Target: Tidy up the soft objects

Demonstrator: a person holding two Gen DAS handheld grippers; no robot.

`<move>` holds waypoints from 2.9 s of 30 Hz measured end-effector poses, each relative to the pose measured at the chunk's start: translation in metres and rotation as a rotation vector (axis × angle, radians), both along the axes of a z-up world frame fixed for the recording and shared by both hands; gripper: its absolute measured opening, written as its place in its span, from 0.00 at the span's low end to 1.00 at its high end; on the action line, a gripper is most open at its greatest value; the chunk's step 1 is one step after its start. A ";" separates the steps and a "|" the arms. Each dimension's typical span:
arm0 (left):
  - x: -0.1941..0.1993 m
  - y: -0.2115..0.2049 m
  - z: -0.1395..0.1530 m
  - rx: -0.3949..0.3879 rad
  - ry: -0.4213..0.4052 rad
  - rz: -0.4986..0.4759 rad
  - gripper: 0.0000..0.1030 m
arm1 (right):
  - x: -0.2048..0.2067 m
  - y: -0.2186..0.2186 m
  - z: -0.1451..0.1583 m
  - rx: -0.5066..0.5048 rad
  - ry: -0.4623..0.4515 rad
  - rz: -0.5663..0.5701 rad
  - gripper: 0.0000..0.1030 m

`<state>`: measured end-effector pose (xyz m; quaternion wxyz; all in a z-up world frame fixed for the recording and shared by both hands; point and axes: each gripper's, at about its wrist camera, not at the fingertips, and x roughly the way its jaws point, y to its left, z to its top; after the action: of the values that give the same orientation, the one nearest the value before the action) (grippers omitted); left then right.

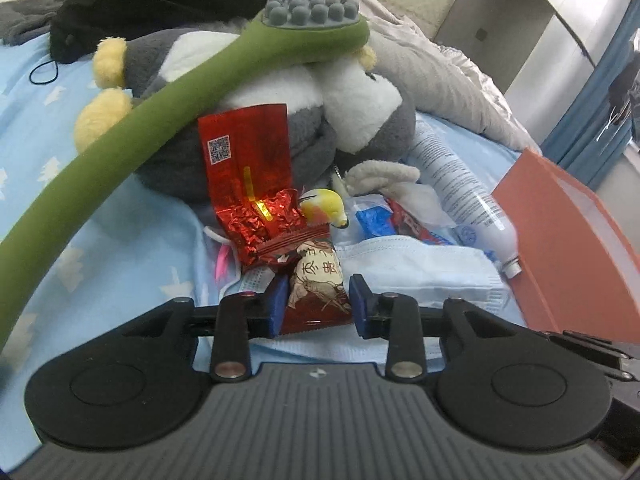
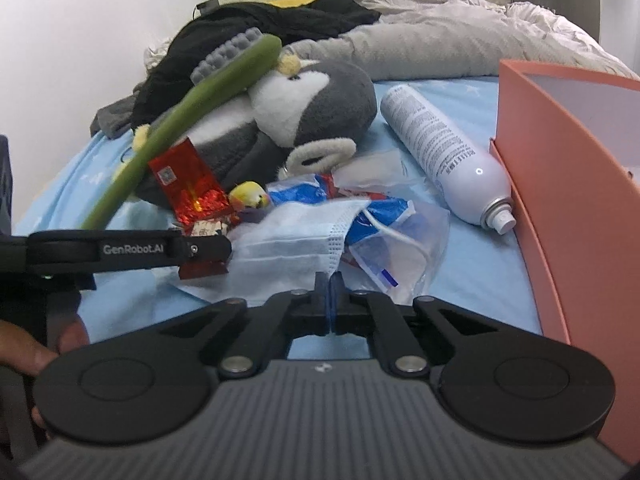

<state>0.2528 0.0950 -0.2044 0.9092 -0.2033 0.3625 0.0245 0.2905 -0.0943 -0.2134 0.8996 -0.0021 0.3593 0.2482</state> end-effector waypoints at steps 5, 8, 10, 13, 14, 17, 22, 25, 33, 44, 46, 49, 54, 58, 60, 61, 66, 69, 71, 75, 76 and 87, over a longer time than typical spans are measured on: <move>-0.026 -0.002 0.015 0.011 -0.017 0.012 0.37 | -0.018 -0.007 0.011 0.034 0.011 -0.013 0.03; -0.045 -0.003 0.018 0.010 -0.025 0.015 0.37 | -0.032 -0.013 0.012 0.044 0.030 -0.031 0.03; -0.057 -0.004 0.018 -0.008 -0.015 0.019 0.37 | -0.041 -0.017 0.012 0.048 0.044 -0.042 0.03; -0.074 -0.006 0.019 -0.026 -0.014 0.027 0.37 | -0.054 -0.023 0.012 0.051 0.067 -0.060 0.03; -0.079 -0.007 0.019 -0.036 -0.008 0.028 0.37 | -0.059 -0.025 0.012 0.057 0.079 -0.068 0.03; -0.093 -0.011 0.020 -0.056 0.000 0.022 0.37 | -0.071 -0.030 0.014 0.063 0.115 -0.088 0.03; -0.113 -0.017 0.027 -0.056 0.008 0.017 0.37 | -0.090 -0.034 0.023 0.066 0.136 -0.107 0.03; -0.122 -0.018 0.028 -0.056 0.020 0.019 0.37 | -0.100 -0.036 0.028 0.066 0.146 -0.115 0.03; -0.142 -0.021 0.033 -0.067 0.050 0.028 0.37 | -0.129 -0.032 0.030 0.058 0.224 -0.083 0.06; -0.152 -0.028 0.049 -0.041 0.031 0.010 0.37 | -0.148 -0.038 0.046 -0.041 0.159 -0.052 0.46; -0.154 -0.028 0.052 -0.043 0.028 0.013 0.37 | -0.148 -0.039 0.052 -0.061 0.125 -0.044 0.49; -0.158 -0.029 0.056 -0.040 0.021 0.015 0.37 | -0.143 -0.037 0.058 -0.073 0.055 -0.017 0.62; -0.166 -0.026 0.060 -0.042 0.019 0.028 0.37 | -0.118 -0.018 0.050 -0.112 0.011 0.043 0.63; -0.170 -0.022 0.062 -0.048 0.017 0.043 0.37 | -0.096 -0.001 0.035 -0.121 0.053 0.090 0.63; -0.171 -0.022 0.064 -0.048 0.016 0.048 0.37 | -0.088 0.008 0.027 -0.120 0.063 0.120 0.62; -0.171 -0.022 0.064 -0.049 0.016 0.048 0.37 | -0.084 0.012 0.023 -0.129 0.072 0.128 0.62; -0.174 -0.021 0.066 -0.037 0.019 0.044 0.37 | -0.067 0.024 -0.001 -0.175 0.108 0.155 0.61; -0.176 -0.020 0.067 -0.033 0.021 0.047 0.37 | -0.059 0.023 -0.018 -0.175 0.181 0.137 0.41; -0.178 -0.018 0.068 -0.041 0.027 0.052 0.37 | -0.063 0.023 -0.020 -0.187 0.165 0.123 0.25; -0.179 -0.017 0.072 -0.054 0.039 0.047 0.37 | -0.074 0.022 -0.013 -0.183 0.175 0.123 0.05; -0.178 -0.017 0.073 -0.055 0.039 0.042 0.37 | -0.078 0.020 -0.009 -0.175 0.172 0.115 0.05; -0.180 -0.029 0.088 -0.043 0.018 -0.001 0.37 | -0.124 -0.004 0.030 -0.087 0.134 0.039 0.05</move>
<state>0.0723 0.0658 -0.1165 0.9014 -0.2225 0.3711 0.0178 0.1666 -0.0985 -0.1837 0.8677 -0.0317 0.4289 0.2492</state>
